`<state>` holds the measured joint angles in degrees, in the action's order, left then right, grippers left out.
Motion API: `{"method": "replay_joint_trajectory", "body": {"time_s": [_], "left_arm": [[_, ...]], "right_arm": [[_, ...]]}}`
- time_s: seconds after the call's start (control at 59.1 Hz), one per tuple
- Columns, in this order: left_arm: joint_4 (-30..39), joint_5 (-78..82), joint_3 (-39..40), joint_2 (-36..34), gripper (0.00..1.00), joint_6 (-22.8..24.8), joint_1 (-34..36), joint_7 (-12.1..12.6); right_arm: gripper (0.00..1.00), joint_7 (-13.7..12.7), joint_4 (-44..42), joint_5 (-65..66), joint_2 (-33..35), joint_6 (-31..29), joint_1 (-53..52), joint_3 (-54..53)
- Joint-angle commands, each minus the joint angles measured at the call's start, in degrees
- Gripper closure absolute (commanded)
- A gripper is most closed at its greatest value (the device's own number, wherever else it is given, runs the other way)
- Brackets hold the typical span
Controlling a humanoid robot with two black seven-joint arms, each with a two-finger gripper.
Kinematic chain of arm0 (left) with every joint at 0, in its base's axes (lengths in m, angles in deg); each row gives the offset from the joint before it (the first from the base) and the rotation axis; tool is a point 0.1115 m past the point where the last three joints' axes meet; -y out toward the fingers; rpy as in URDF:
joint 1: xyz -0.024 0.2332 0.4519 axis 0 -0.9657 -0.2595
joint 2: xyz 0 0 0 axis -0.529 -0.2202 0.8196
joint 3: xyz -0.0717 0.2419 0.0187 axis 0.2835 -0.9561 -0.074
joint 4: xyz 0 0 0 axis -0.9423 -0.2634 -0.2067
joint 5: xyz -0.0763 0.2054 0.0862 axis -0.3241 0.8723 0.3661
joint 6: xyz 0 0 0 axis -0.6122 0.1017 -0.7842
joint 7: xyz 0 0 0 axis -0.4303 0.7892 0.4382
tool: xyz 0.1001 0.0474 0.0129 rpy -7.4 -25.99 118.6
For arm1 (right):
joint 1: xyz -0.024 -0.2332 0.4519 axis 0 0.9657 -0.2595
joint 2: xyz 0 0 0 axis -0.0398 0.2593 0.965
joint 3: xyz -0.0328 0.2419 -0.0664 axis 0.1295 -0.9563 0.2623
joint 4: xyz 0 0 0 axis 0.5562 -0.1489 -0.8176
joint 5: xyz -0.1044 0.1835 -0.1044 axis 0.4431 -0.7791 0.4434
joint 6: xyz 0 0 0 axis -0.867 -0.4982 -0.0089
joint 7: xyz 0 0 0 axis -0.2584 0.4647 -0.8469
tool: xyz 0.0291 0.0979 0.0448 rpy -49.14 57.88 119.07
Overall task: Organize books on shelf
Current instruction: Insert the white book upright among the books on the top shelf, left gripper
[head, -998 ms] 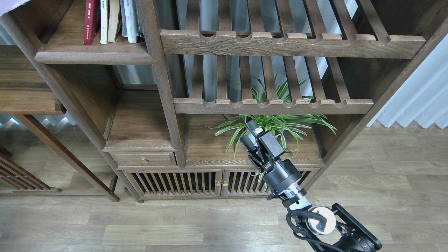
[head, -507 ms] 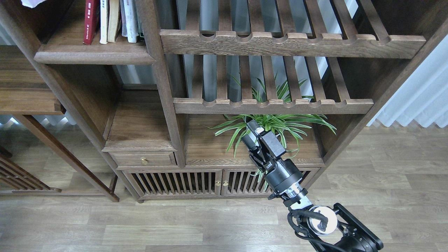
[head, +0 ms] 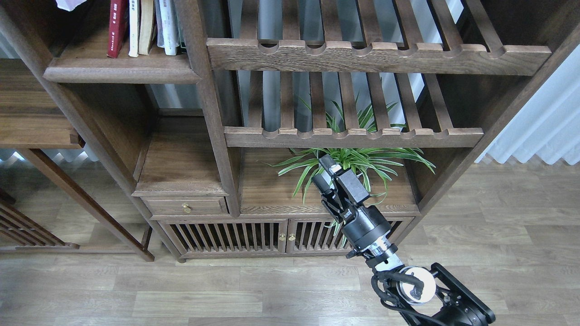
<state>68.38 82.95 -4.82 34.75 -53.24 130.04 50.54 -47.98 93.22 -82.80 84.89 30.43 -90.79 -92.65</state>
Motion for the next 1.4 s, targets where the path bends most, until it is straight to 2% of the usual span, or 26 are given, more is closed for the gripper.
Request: {"method": "replay_joint_trajectory", "body": {"time_s": [0.0,0.152,0.254,0.406,0.541,0.626,0.964,1.386], "left_arm": [[-3.0,2.1,-0.1,0.8,1.0,0.0,1.1,-2.9],[-5.2,6.1,-0.5,1.9,1.0,0.0,1.4,-9.2],[-6.0,7.3,-1.1,2.7,1.0,0.0,1.2,-11.4],[-7.7,8.7,-1.8,4.3,1.0,0.0,1.2,-13.2],[-9.2,12.1,-1.9,5.2,1.0,0.0,1.1,-17.1],[-10.0,13.1,-1.7,5.4,1.0,0.0,0.7,-18.7],[-10.6,13.1,-0.7,6.7,1.0,0.0,-4.7,-21.3],[-11.5,13.1,-0.3,9.4,1.0,0.0,-6.8,-22.2]], "right_arm": [[0.01,0.0,0.0,0.0,-0.1,0.0,-0.1,0.0],[0.01,0.0,0.0,0.0,-0.1,0.0,0.0,0.0],[0.01,0.0,0.0,0.0,-0.1,0.0,0.0,0.0],[0.01,0.1,0.0,-0.1,-0.1,0.0,0.0,-0.1],[0.01,0.1,0.0,-0.3,-0.1,0.0,0.0,-0.1],[0.01,0.1,0.0,-0.4,-0.1,0.0,0.0,-0.2],[0.01,0.0,0.1,-0.4,0.0,0.0,0.2,-1.3],[0.01,0.0,0.2,-0.5,0.1,0.0,0.4,-1.4]]}}
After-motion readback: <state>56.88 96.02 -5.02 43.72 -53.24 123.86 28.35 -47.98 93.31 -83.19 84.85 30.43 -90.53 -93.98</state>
